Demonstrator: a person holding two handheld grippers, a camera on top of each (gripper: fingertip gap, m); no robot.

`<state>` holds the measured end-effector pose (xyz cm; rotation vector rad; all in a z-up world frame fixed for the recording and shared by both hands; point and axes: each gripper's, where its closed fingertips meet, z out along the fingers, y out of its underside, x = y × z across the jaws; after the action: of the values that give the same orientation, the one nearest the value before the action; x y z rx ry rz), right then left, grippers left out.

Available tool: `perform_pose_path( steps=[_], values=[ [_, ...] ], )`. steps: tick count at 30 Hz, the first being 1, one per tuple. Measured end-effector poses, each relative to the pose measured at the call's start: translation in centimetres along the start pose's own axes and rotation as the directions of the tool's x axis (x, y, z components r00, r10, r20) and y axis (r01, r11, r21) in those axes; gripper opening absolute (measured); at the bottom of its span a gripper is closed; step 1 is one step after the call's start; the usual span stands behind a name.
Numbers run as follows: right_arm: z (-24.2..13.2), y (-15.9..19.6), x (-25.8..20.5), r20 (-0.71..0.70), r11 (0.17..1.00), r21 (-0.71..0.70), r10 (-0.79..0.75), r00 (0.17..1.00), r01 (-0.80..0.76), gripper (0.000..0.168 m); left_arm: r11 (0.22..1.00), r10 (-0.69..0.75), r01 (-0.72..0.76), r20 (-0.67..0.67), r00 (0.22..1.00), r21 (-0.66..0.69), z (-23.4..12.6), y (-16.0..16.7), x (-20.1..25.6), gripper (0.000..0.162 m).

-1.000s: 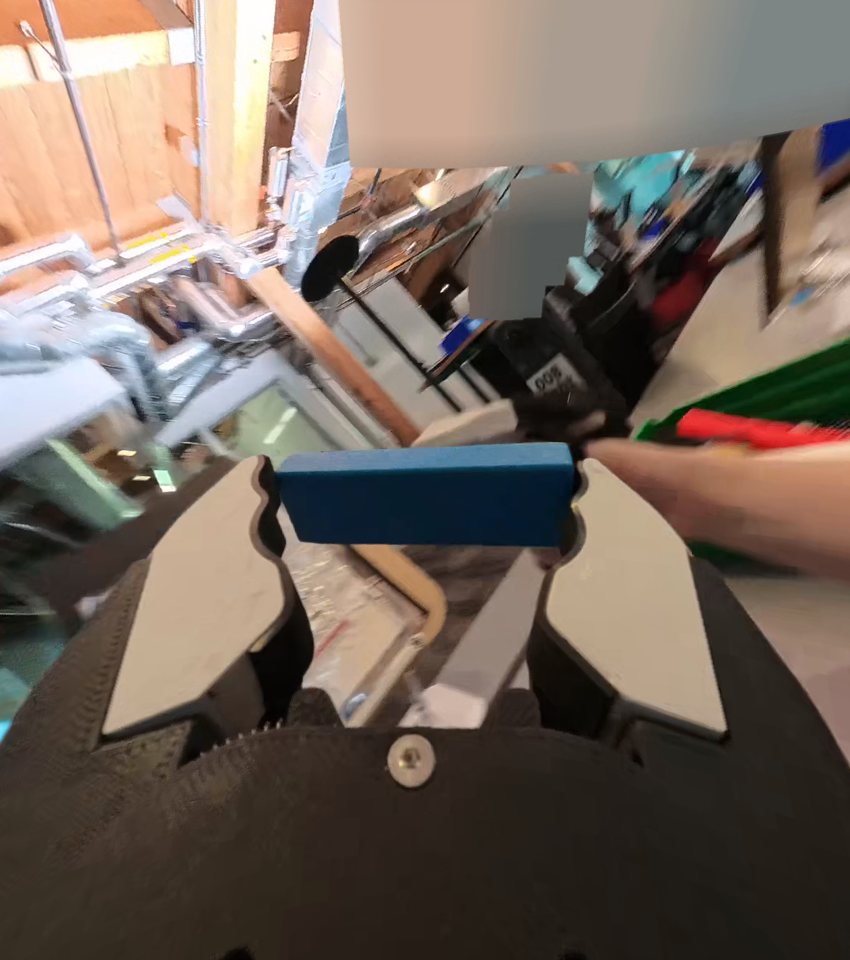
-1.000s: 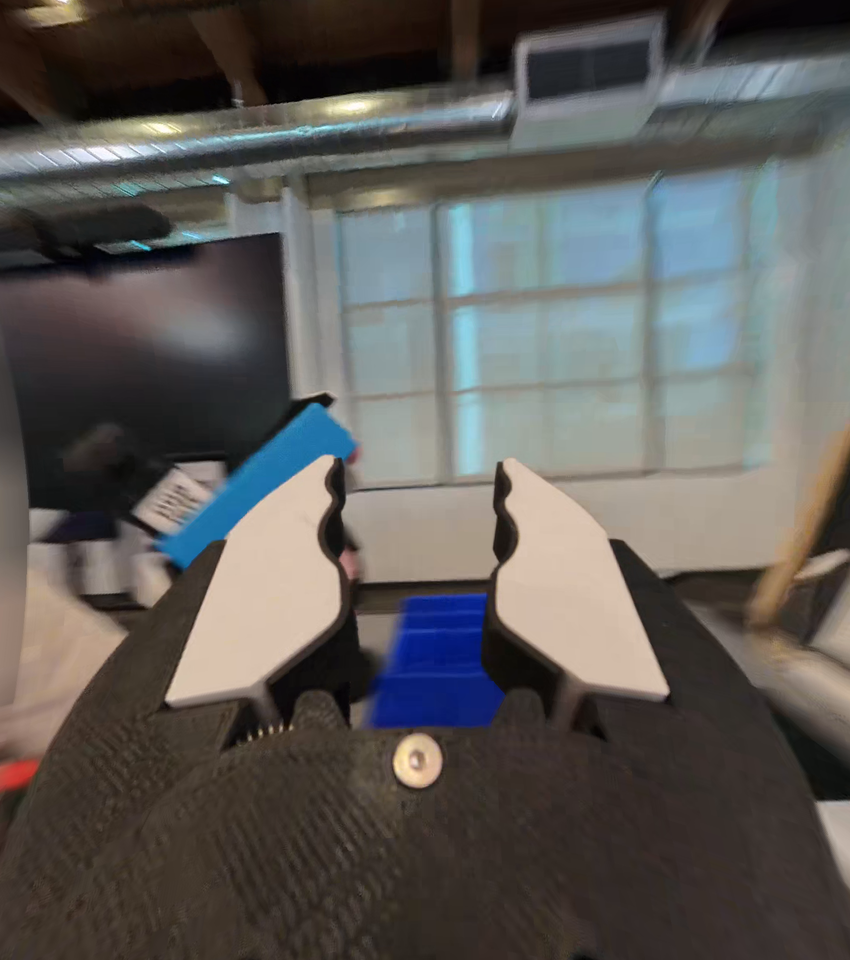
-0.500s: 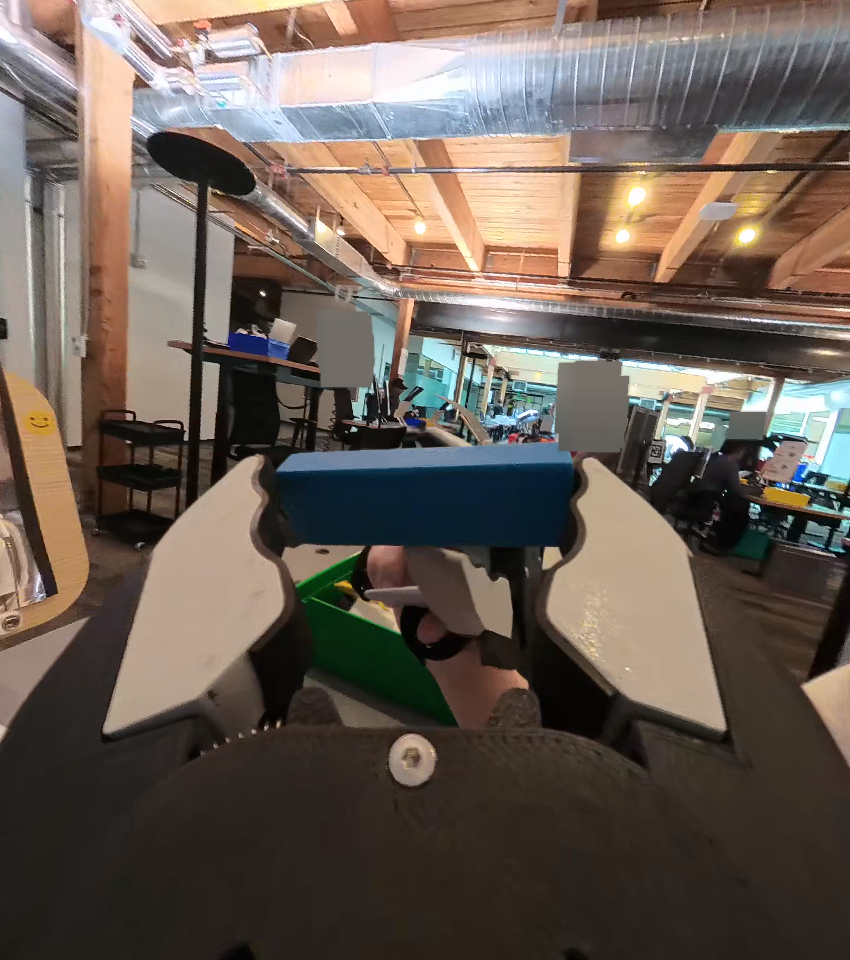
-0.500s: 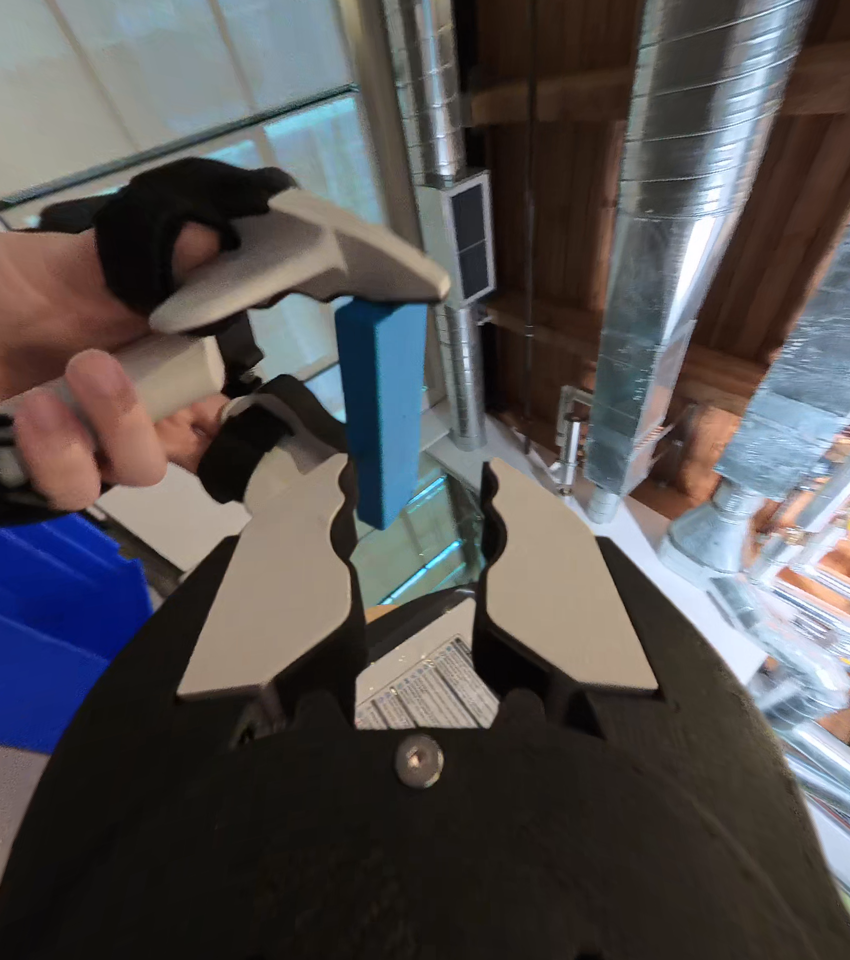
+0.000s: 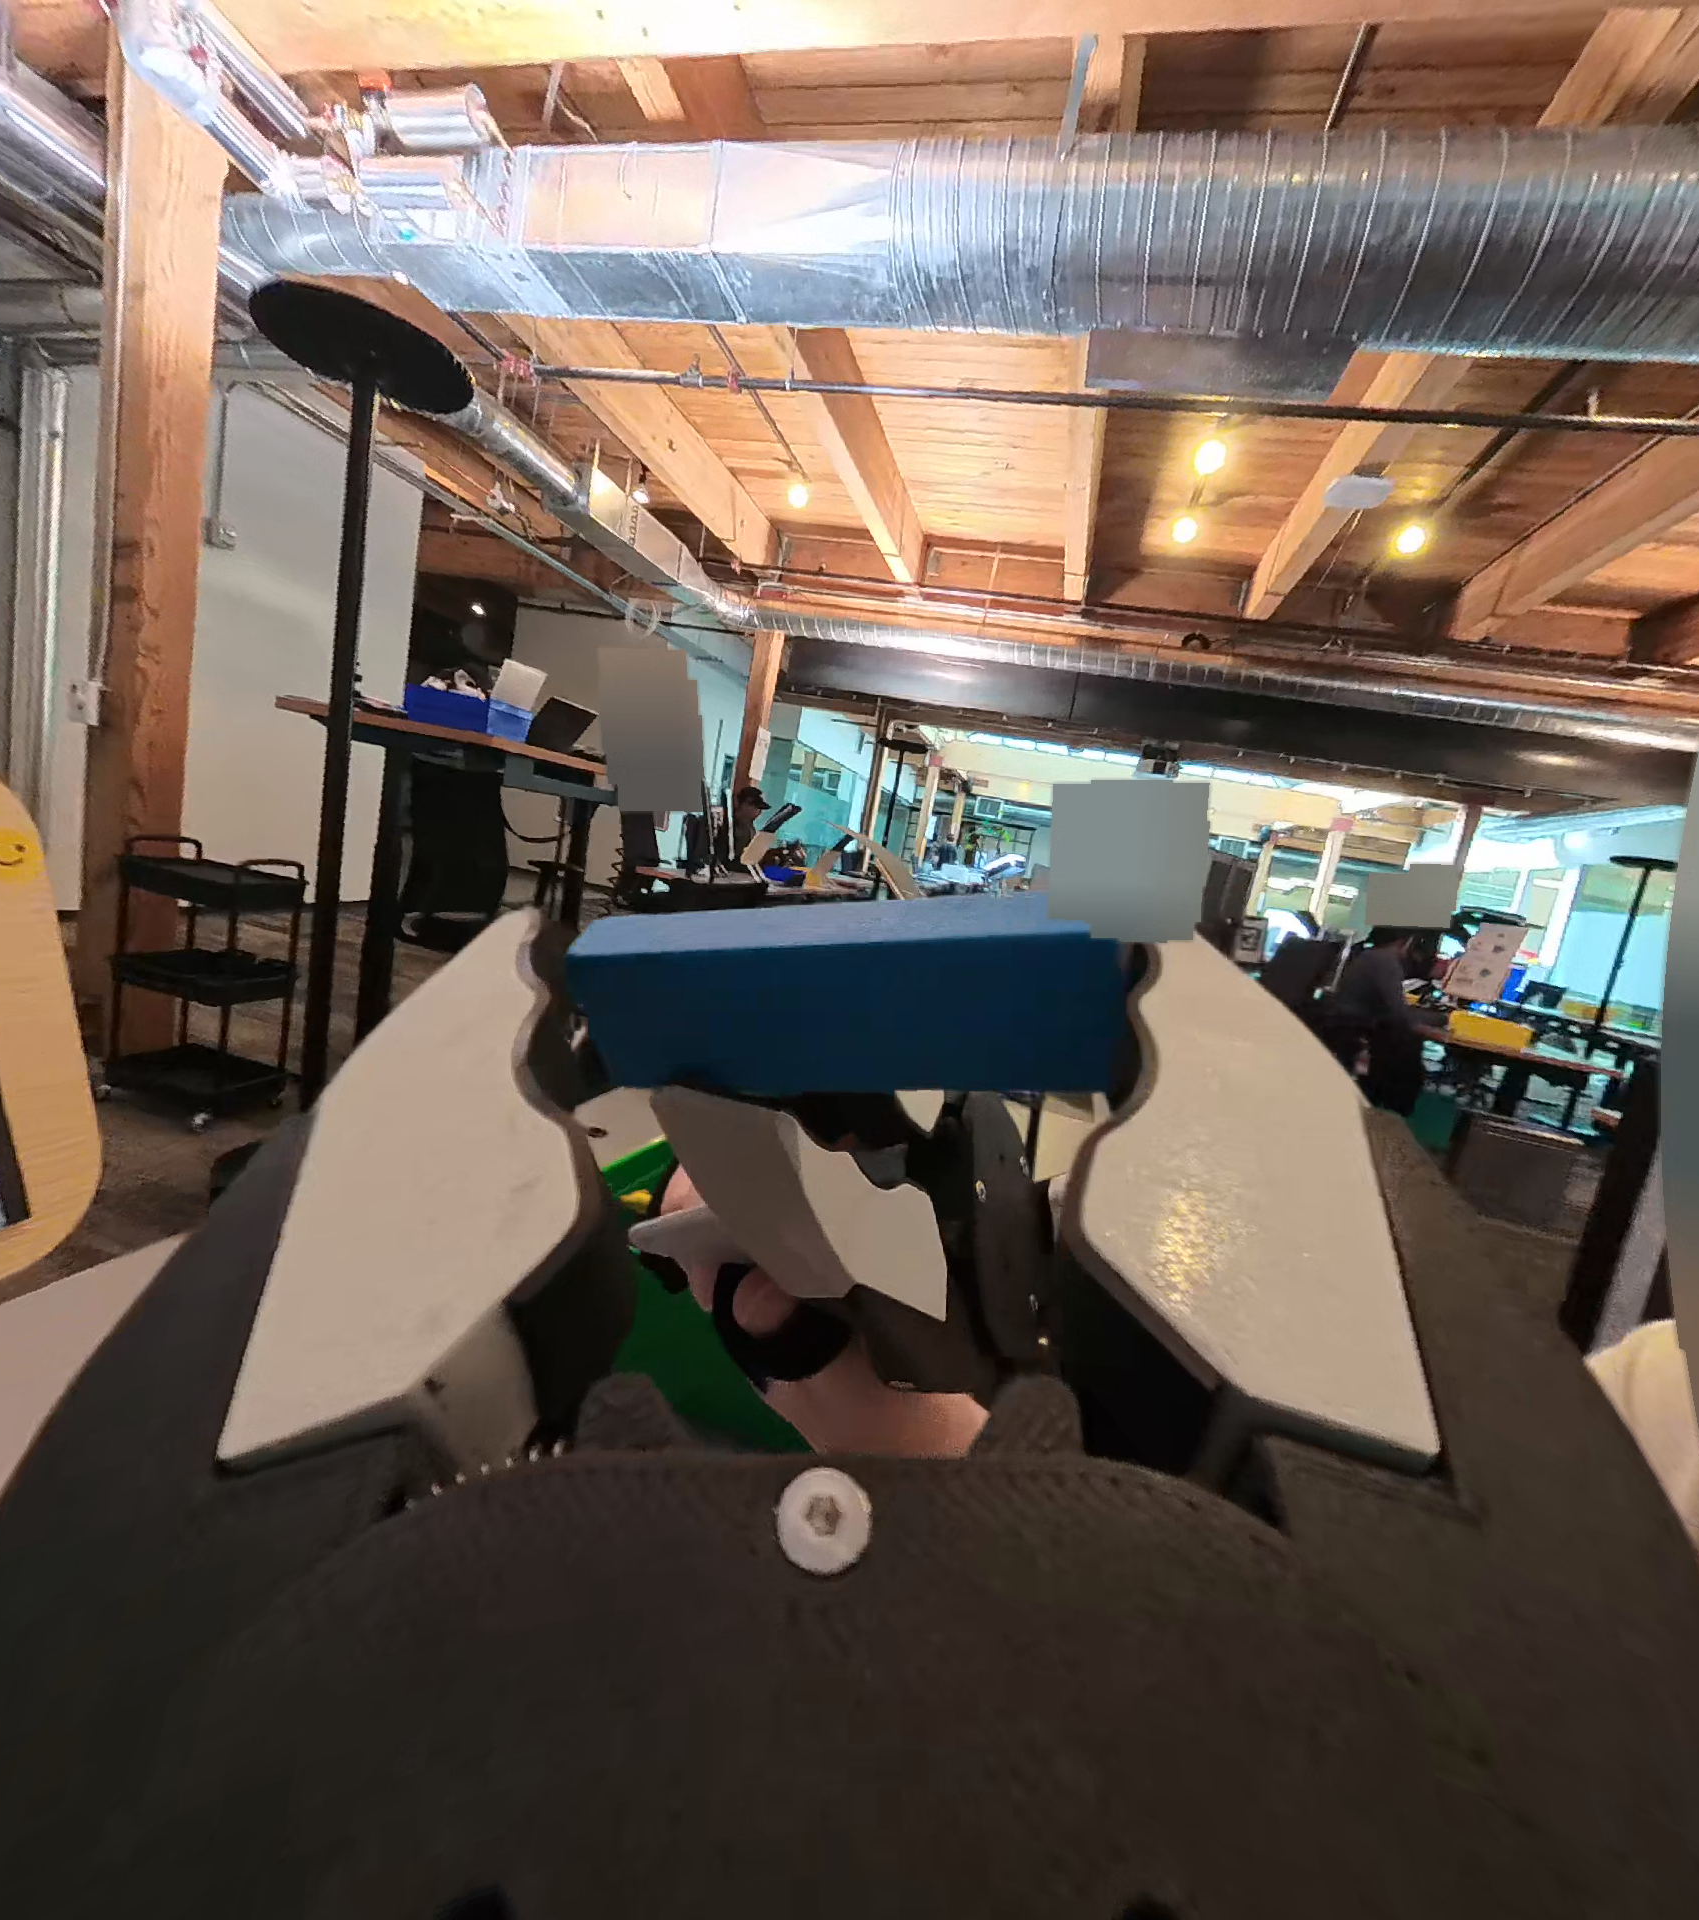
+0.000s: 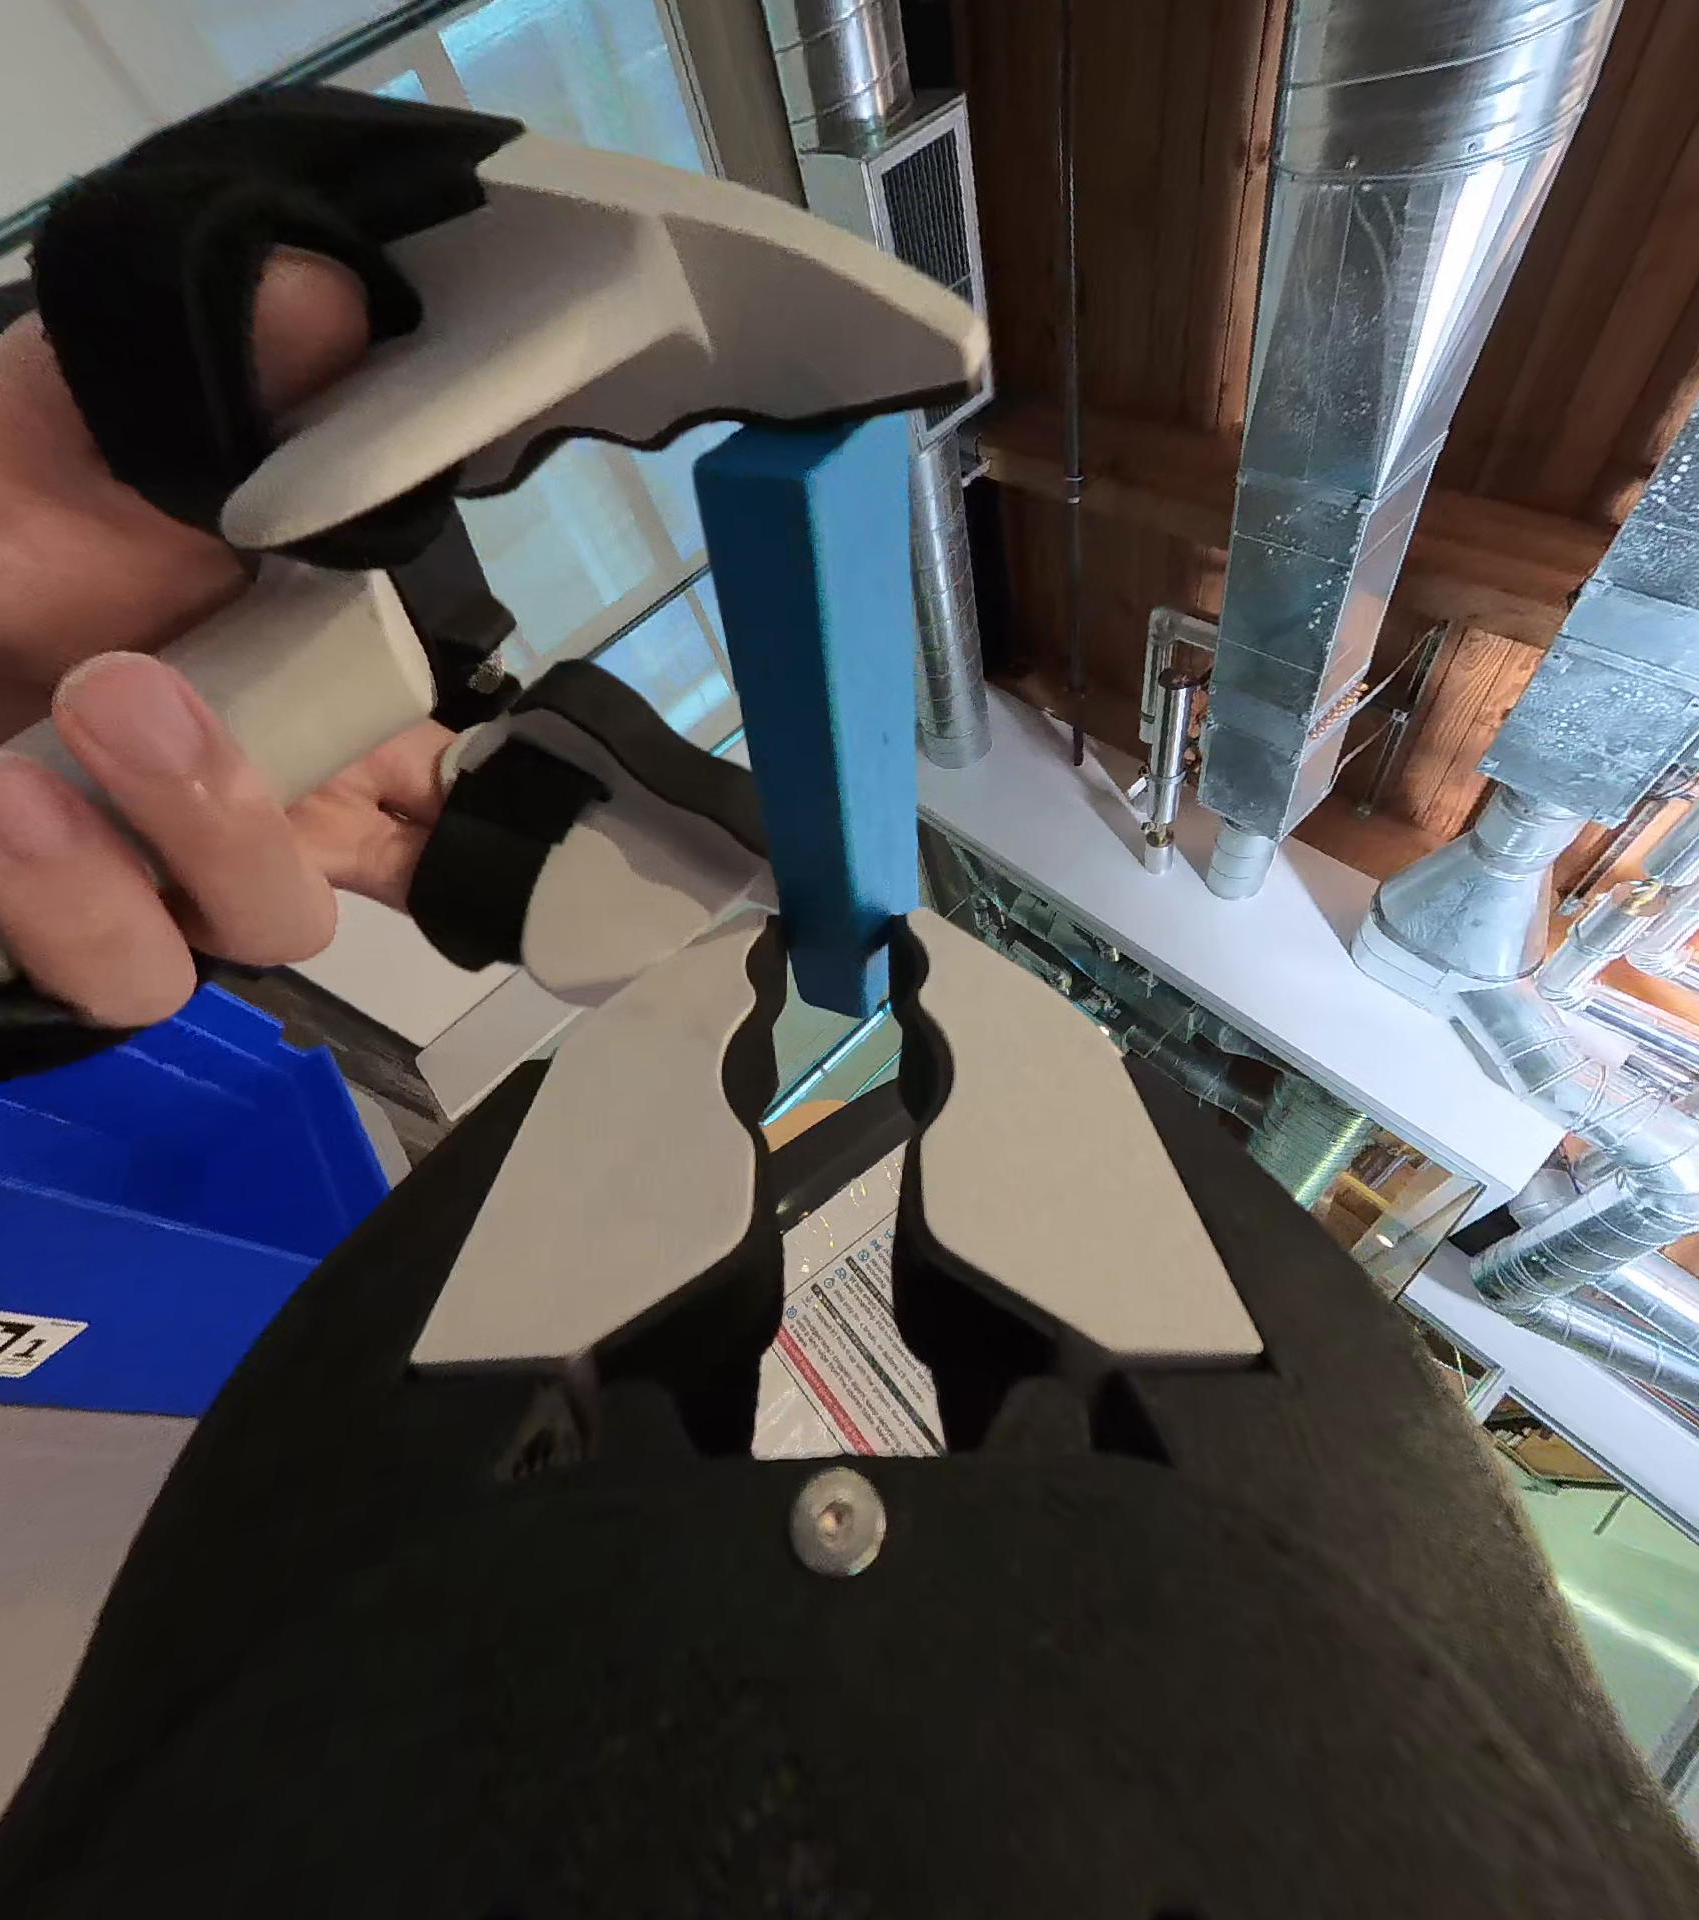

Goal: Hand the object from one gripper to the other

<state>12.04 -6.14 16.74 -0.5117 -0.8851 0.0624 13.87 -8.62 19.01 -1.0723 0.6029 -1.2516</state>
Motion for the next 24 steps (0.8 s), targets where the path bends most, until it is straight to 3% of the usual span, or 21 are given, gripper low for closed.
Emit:
perform_pose_path(
  steps=[2, 5, 8, 10, 13, 15, 20, 22, 24],
  values=[
    [0.0, 0.4, -0.1, 0.011, 1.000, -0.006, 0.024, 1.000, -0.024, 0.019, 0.999, 0.025, -0.025, 0.003, 1.000, 0.042, -0.3, -0.6, 0.2, 0.084],
    [0.1, 0.8, -0.4, 0.038, 0.998, -0.018, 0.056, 0.998, -0.055, 0.019, 0.996, 0.061, -0.062, 0.022, 0.998, 0.058, -0.5, -0.9, -0.1, 0.076],
    [0.1, 1.1, -0.5, 0.051, 0.998, -0.028, 0.053, 0.997, -0.052, 0.019, 0.993, 0.105, -0.108, 0.057, 0.993, 0.044, -0.9, -1.3, -0.6, 0.078],
    [0.1, 1.3, -0.4, 0.051, 0.998, -0.037, 0.059, 0.997, -0.057, 0.019, 0.976, 0.212, -0.215, 0.111, 0.971, 0.018, -1.4, -1.7, -1.1, 0.082],
    [0.1, 1.6, -0.2, 0.046, 0.997, -0.052, 0.063, 0.997, -0.060, 0.018, 0.887, 0.458, -0.460, 0.198, 0.867, -0.037, -1.9, -2.3, -0.9, 0.085],
    [0.1, 1.5, 0.1, 0.045, 0.994, -0.040, 0.101, 0.994, -0.099, 0.018, 0.833, 0.553, -0.547, 0.186, 0.812, -0.087, -1.9, -1.8, -0.2, 0.087],
    [-0.8, 2.2, 3.5, 0.002, 0.967, -0.052, 0.250, 0.968, -0.249, 0.019, 0.831, 0.556, -0.548, 0.187, 0.810, -0.097, -2.0, -1.9, 0.0, 0.084],
    [-2.0, 3.8, 6.2, -0.015, 0.941, -0.150, 0.305, 0.952, -0.303, 0.018, 0.837, 0.547, -0.536, 0.191, 0.815, -0.109, -2.1, -1.8, -0.4, 0.083],
    [-4.6, 6.5, 8.8, -0.028, 0.874, -0.355, 0.344, 0.939, -0.331, 0.019, 0.836, 0.549, -0.532, 0.189, 0.814, -0.133, -2.1, -1.5, -0.7, 0.082]
  ],
)
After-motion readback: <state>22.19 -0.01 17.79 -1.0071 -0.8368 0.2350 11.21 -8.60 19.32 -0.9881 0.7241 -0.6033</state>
